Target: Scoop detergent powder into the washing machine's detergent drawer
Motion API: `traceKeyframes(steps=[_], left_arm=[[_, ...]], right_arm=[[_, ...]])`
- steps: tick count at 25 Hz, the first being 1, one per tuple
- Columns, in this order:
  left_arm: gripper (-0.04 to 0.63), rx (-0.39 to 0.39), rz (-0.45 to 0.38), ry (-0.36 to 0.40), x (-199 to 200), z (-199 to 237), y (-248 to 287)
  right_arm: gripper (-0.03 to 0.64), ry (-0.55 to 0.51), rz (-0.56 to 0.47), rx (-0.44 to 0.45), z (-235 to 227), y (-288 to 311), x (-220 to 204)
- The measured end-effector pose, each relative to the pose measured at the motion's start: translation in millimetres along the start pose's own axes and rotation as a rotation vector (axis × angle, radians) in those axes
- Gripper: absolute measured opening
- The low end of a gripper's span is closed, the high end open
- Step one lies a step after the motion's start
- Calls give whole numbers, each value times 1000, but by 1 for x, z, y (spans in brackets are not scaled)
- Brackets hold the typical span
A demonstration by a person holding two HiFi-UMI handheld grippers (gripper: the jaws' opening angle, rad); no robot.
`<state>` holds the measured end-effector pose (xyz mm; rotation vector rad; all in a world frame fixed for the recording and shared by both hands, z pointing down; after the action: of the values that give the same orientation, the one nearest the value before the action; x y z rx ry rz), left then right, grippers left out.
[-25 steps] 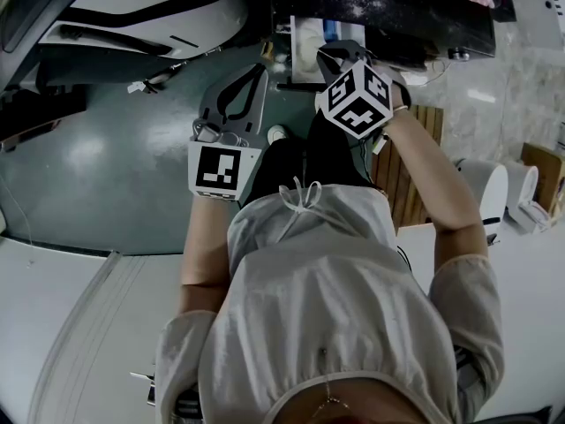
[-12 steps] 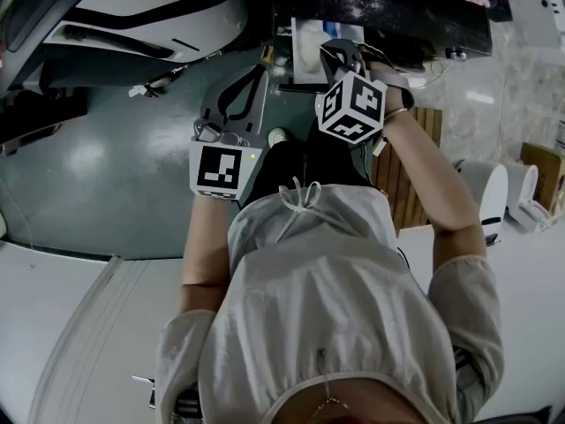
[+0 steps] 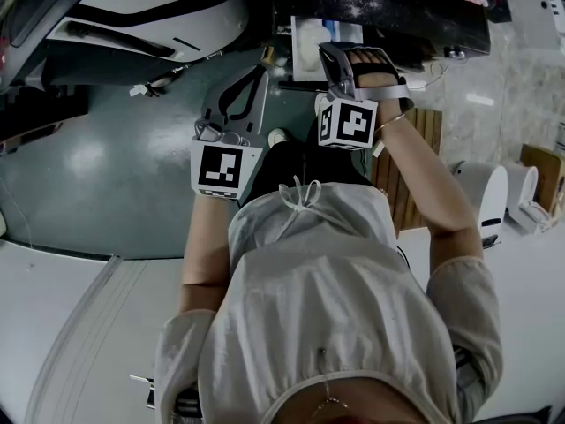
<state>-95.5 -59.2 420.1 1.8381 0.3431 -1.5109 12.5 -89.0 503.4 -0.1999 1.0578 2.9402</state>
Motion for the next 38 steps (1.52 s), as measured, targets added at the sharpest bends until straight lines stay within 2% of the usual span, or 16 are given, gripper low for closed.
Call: traceKeyframes(steps=[6, 12, 16, 20, 24, 28, 33, 38], left_arm=[[23, 1, 4, 4, -1, -8, -5], [23, 8, 3, 5, -2, -8, -8], [23, 9, 17, 1, -1, -7, -9], [23, 6, 5, 11, 3, -6, -8], [23, -2, 15, 11, 6, -6, -7], [23, 3, -18, 34, 16, -3, -6], [23, 5, 24, 19, 27, 2, -9], [23, 25, 0, 38, 44, 9, -11]], right_arm=[[14, -23, -48, -125, -11, -11, 4], [14, -90, -87, -273, -24, -19, 11], [14, -96, -83, -300, -29, -20, 9], [14, -54, -85, -288, -33, -22, 7], [14, 61, -99, -247, -41, -26, 5], [14, 224, -125, -220, -58, -36, 1], [14, 438, -173, -206, -82, -54, -6], [14, 661, -259, -202, -104, -77, -10]])
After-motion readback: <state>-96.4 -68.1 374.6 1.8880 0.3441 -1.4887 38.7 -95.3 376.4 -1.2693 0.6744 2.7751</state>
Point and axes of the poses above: the fingertips, and each gripper's own axes: y forward along the fingers, z to its left, x out of its top, the point moved 1 cm from there along -y, backward along the fingers, and after that the axes turned 7 degrees about z, right-handed, at the moved point
